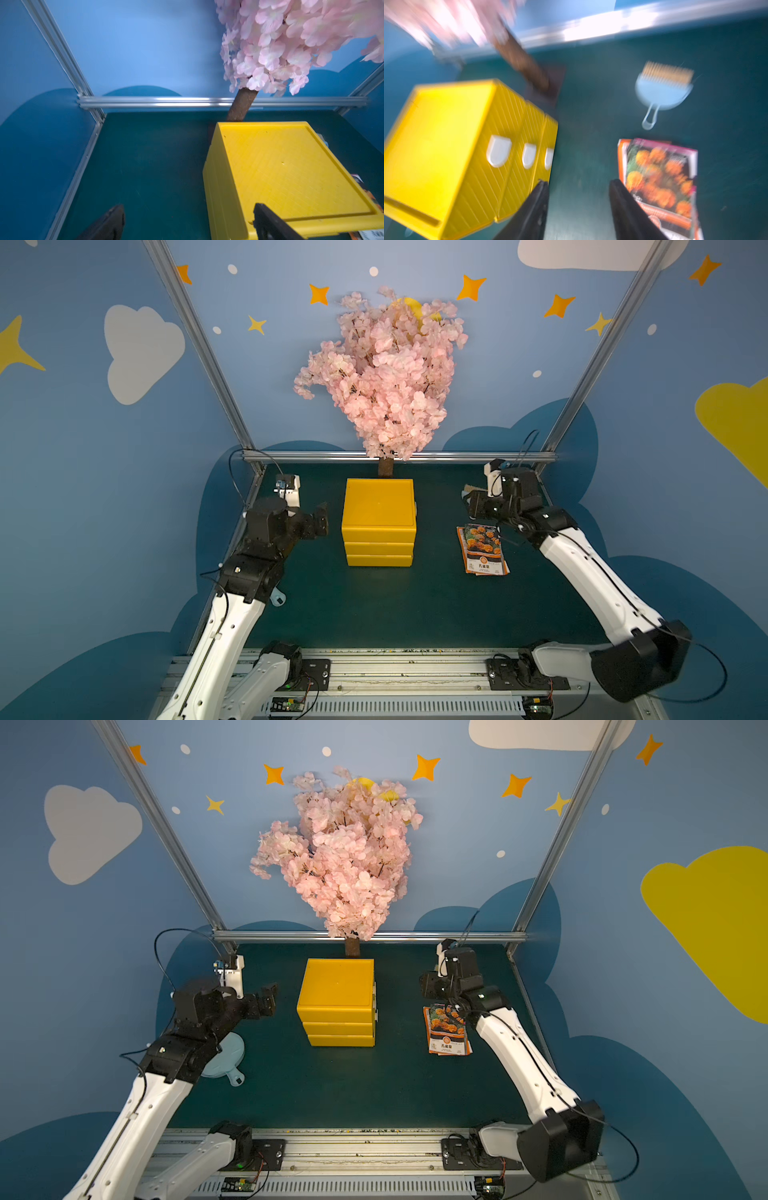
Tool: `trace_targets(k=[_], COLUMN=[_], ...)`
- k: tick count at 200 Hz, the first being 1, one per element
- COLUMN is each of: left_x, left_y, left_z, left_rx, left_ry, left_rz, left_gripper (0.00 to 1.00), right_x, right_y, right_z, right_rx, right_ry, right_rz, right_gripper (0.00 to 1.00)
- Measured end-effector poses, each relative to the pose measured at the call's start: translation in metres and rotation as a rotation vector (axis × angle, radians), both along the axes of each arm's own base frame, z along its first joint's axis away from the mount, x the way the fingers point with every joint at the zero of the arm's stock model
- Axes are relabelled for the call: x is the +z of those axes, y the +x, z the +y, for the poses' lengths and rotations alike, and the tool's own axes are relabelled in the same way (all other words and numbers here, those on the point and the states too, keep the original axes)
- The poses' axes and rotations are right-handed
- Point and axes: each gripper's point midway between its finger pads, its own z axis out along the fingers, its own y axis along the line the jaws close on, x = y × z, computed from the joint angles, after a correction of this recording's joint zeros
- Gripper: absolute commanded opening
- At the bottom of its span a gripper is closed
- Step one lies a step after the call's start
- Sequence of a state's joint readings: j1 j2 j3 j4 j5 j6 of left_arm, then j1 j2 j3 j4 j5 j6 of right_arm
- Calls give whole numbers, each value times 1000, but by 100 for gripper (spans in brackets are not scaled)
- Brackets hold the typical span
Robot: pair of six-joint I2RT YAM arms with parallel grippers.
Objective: Take the seed bags out of the drawer
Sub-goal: Reset both arms
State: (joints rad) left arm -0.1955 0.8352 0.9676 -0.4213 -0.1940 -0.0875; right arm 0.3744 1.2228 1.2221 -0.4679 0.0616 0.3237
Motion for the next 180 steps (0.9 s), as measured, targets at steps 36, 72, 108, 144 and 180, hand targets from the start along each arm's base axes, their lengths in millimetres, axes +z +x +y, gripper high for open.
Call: trace_targets(k=[36,72,108,144,180], left_x=[-45,-146,-225,-246,-234], left_y=[22,41,33,42,67], left_z=[36,80,98,102,93], left_rx=[151,323,396,409,350], left_ry=[-2,-20,10,1,-25], left_rz=[-18,155,304,292,144], left_gripper=[100,100,100,100,100], right_x=[20,-47,-83,-178,-219], right_y=[-1,14,25,5,3], right_z=[-38,-71,-111,-126,-132], right_rx=[-109,-187,-310,-321,-300], right_ry=[-73,-203,-303,-411,-472], right_rz=[-292,-269,-185,-46,6], right_gripper=[99,99,99,99,99])
